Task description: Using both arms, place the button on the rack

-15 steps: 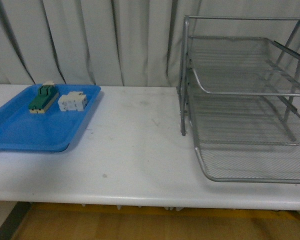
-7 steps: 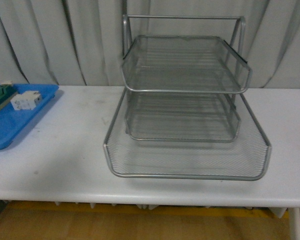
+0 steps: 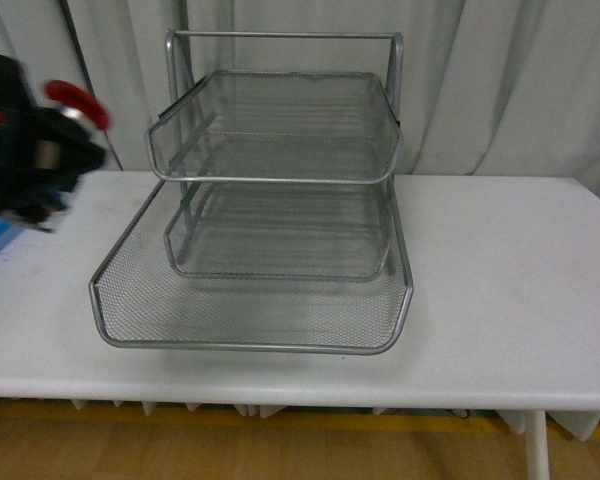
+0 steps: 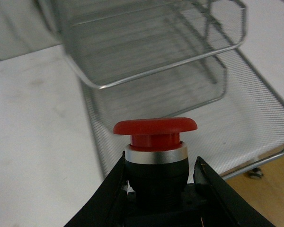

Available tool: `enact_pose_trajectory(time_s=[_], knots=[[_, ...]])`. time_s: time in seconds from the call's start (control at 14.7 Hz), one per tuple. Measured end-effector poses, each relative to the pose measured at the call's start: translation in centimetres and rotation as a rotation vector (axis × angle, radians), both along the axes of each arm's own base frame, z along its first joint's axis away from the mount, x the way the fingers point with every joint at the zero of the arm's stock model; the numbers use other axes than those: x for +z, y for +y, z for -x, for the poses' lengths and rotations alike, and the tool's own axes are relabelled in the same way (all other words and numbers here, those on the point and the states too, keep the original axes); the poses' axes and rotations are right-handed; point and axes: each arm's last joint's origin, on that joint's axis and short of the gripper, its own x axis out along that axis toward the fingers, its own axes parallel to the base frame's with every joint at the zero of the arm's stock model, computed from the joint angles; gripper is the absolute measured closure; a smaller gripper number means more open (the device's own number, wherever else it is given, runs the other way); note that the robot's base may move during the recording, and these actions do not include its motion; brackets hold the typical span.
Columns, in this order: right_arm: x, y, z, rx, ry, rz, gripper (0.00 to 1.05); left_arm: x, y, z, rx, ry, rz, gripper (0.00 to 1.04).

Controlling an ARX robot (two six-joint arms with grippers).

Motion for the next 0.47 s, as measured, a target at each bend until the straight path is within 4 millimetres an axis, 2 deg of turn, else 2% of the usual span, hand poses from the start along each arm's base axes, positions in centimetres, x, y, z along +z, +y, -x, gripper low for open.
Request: enact_pose_trajectory(time_s=[0.14,0.27,0.41,0.47], knots=[[0.0,0.0,0.0,0.000,0.000,0.000,0.06,-1.4,-2.8,-4.3,-0.041,0.057,-0.004,0.69],[0.0,0.0,0.0,0.000,0.000,0.000,0.06,-4.6,-5.1,-8.3,-0.056,0.136,-0.069,0.69],[0.0,0.0,0.0,0.000,0.000,0.000,0.06,-8.3,-6.8,-10.7,-0.065,0.226,-0.144,0.69],[0.0,0.0,0.0,0.000,0.000,0.000,0.06,-8.9,-7.4,-11.2,-0.072,0.239,-0.150,0.69]])
